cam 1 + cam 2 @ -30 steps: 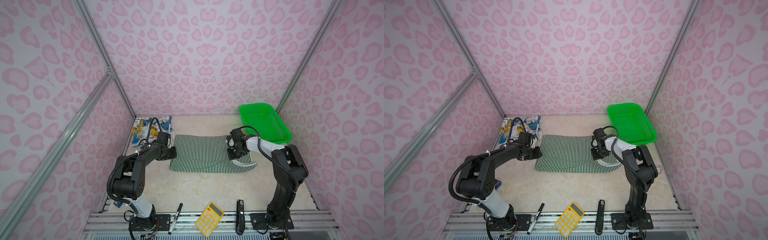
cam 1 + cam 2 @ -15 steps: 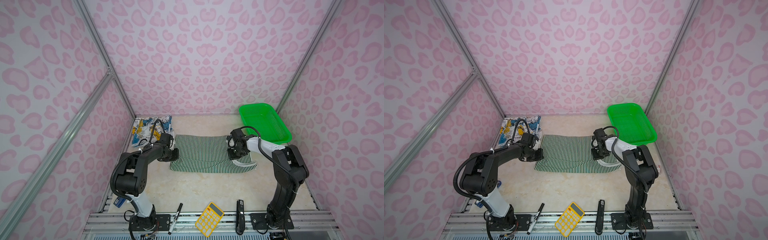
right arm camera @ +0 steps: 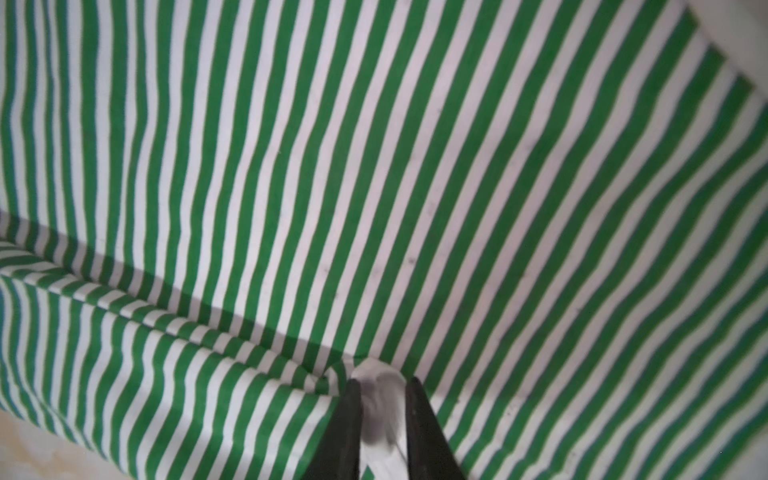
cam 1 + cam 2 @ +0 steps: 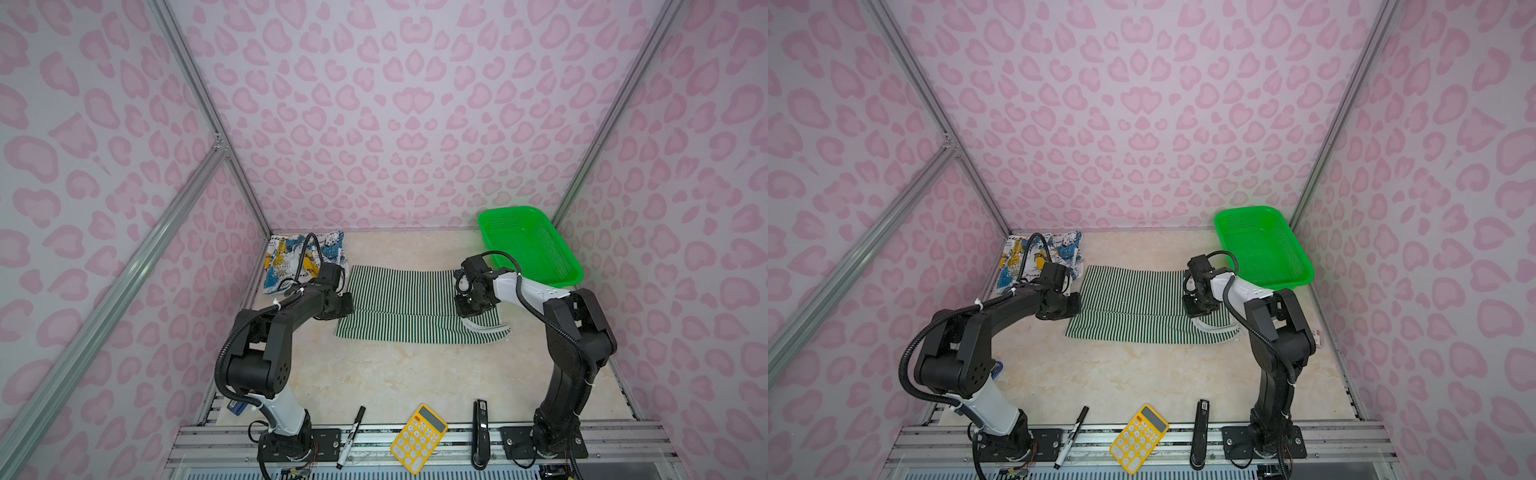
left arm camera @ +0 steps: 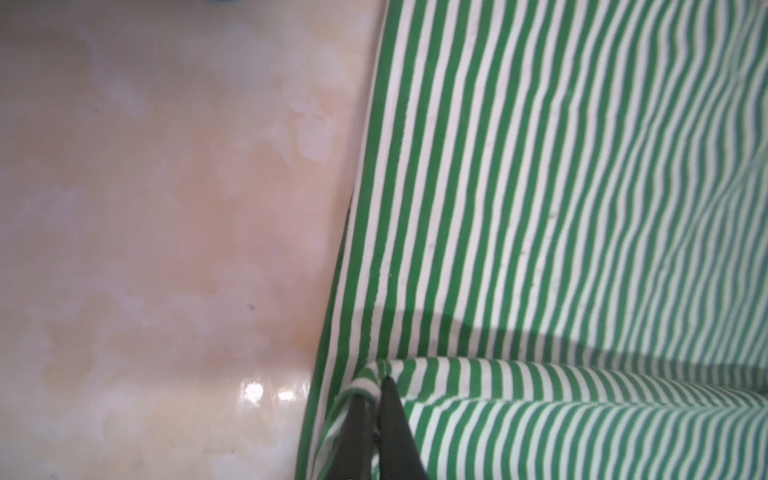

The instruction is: Fold and stack the mixed laundry pile

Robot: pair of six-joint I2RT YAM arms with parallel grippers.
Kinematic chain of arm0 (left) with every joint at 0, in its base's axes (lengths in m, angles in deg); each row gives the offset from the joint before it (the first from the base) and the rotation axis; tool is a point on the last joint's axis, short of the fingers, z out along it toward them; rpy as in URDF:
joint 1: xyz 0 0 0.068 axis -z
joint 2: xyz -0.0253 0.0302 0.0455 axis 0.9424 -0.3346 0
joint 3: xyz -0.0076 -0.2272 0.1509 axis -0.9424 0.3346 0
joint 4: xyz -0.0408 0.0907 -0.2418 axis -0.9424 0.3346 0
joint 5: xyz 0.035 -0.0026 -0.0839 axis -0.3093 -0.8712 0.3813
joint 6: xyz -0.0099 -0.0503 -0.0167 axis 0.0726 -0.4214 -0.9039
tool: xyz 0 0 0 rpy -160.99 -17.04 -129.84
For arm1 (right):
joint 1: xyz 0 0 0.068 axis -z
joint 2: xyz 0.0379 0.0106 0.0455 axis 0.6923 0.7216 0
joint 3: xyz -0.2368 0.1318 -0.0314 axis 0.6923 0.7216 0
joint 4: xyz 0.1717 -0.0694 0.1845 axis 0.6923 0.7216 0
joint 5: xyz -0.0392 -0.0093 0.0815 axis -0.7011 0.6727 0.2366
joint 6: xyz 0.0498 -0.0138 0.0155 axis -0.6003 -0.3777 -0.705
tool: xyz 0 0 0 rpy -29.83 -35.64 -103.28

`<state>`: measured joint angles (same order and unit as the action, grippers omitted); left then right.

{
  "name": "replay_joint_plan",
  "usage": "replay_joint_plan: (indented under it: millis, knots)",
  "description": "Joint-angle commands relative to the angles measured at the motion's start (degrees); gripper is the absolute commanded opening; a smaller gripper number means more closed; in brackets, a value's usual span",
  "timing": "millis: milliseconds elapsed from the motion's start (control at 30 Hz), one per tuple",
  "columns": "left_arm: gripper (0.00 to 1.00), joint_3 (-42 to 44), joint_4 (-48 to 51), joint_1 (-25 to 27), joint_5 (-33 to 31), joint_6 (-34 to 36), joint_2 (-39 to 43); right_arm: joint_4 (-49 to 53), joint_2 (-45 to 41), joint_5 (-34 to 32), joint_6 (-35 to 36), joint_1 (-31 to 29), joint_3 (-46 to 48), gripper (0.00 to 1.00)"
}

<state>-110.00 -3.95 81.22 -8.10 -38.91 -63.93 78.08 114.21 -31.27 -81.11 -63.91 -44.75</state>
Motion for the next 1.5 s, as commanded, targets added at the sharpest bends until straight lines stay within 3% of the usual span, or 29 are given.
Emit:
replay_joint_plan:
  millis: [0,133,267,533,733,867,1067,1233,1467]
  knots:
    - [0.1,-0.11,-0.14,-0.08,-3.99,-0.99,-0.8,1.45,-0.32,-0.97,1.07,0.03,-1.84,0.3]
    - [0.46,-1.48,-0.05,-0.1,-3.33,-1.12,-0.08,1.71,-0.04,-3.29,1.67,0.79,-7.22,0.37]
    - [0.63,-4.56,-0.02,-0.18,-3.15,-0.11,0.5,0.57,4.96,-4.08,2.15,2.05,-15.67,0.4]
    - [0.62,-22.98,0.74,-1.08,-0.79,6.87,-11.19,3.91,20.93,3.81,2.46,6.26,-35.06,0.44]
    - [0.58,-38.4,5.63,-3.37,1.71,8.34,-23.98,6.37,27.64,6.77,3.18,6.34,-42.09,0.44]
    - [0.54,-43.23,7.36,-3.8,9.01,11.84,-27.94,7.41,30.46,6.77,2.64,6.3,-44.92,0.43]
    - [0.54,-46.33,8.95,-3.77,15.0,13.69,-29.54,10.76,33.52,6.55,1.02,6.48,-48.57,0.4]
    - [0.49,-55.99,19.25,-3.79,14.52,13.2,-36.8,11.82,34.25,7.45,-0.71,6.84,-48.0,0.32]
    - [0.48,-51.28,15.28,-3.82,15.07,11.37,-34.77,9.74,30.63,7.65,-0.67,7.44,-40.9,0.11]
